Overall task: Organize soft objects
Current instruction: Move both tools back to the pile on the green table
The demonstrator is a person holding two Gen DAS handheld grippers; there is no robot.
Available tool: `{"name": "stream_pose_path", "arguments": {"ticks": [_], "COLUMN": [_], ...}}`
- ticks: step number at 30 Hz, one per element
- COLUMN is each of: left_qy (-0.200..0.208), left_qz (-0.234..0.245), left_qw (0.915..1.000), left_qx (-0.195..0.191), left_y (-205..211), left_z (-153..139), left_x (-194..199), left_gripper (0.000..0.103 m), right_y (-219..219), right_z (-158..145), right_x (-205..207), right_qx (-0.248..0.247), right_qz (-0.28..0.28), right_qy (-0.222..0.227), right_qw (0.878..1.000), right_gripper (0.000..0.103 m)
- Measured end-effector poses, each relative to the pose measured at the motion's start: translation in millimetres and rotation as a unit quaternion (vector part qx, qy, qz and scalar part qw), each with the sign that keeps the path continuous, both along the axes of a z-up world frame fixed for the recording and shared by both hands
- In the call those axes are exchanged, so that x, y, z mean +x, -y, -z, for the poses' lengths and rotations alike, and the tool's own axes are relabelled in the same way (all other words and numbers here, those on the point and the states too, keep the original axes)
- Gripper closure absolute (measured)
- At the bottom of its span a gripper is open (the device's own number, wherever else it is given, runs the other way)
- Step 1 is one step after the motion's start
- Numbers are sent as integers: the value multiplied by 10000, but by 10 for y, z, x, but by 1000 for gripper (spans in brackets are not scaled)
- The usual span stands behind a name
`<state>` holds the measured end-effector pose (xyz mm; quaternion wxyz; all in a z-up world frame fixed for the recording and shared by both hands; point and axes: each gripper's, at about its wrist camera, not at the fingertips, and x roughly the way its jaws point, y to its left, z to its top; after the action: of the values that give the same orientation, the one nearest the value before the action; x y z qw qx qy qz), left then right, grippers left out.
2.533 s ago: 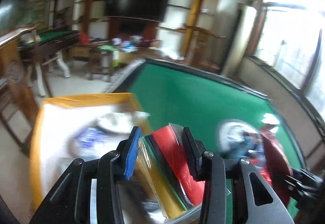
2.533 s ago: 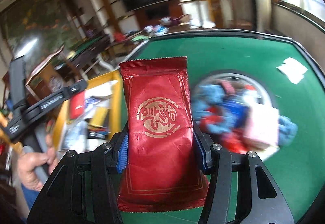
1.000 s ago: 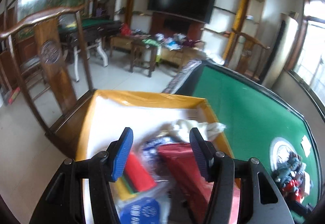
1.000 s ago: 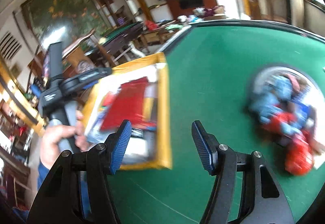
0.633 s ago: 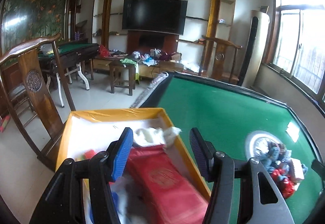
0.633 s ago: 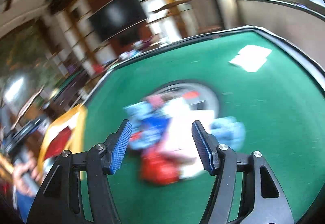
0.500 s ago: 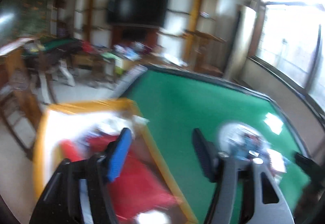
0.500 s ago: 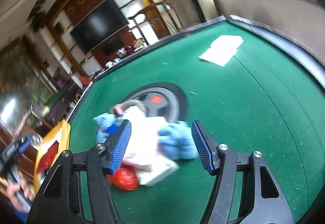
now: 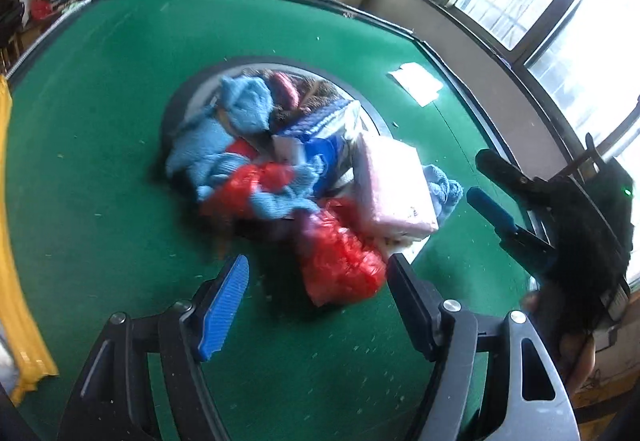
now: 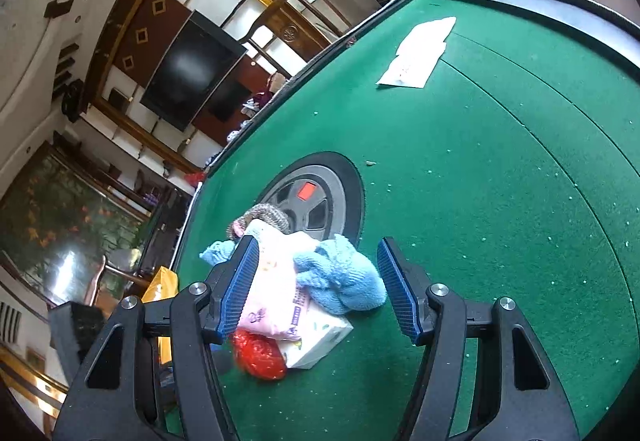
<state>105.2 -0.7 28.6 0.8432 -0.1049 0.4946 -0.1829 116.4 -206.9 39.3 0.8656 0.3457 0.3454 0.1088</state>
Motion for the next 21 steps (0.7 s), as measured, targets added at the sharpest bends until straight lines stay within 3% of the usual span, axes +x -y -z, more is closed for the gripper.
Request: {"name": "stream_pose_path", "arguments": {"ticks": [3, 5, 8, 9, 12, 17, 21], "left_qy": [73, 159, 226, 241, 398, 426, 275], "left_qz": [-45, 22, 248, 302, 305, 54, -100], "left_qw": [9992, 9992, 9991, 9991, 9978, 9979, 9995], "left_qx": [391, 369, 255, 201, 425, 483, 146], "left_y": [146, 201, 242, 227, 224, -194, -430], "left_z": [79, 139, 233, 227, 193, 173, 194], "left_x": [78, 100, 95, 89, 29, -70, -6], "left_gripper": [31, 32, 57, 60, 61, 61, 61], "right_y": [-41, -22, -5, -13, -33, 33, -31], "right_z": [-6, 11, 39, 42, 74, 164, 235], "right_x": [27, 27, 17, 25, 32, 36, 80], "right_qx": [-125, -107, -75, -91, -138, -107, -396], "right_qz": [21, 8, 7, 8, 16, 159, 129], "right_qy": [4, -15, -44, -61, -110, -218, -463], "right_qw": [9999, 9999, 10000, 9999, 9998, 9996, 9981], "right_gripper": [41, 41, 41, 41, 41, 41, 41]}}
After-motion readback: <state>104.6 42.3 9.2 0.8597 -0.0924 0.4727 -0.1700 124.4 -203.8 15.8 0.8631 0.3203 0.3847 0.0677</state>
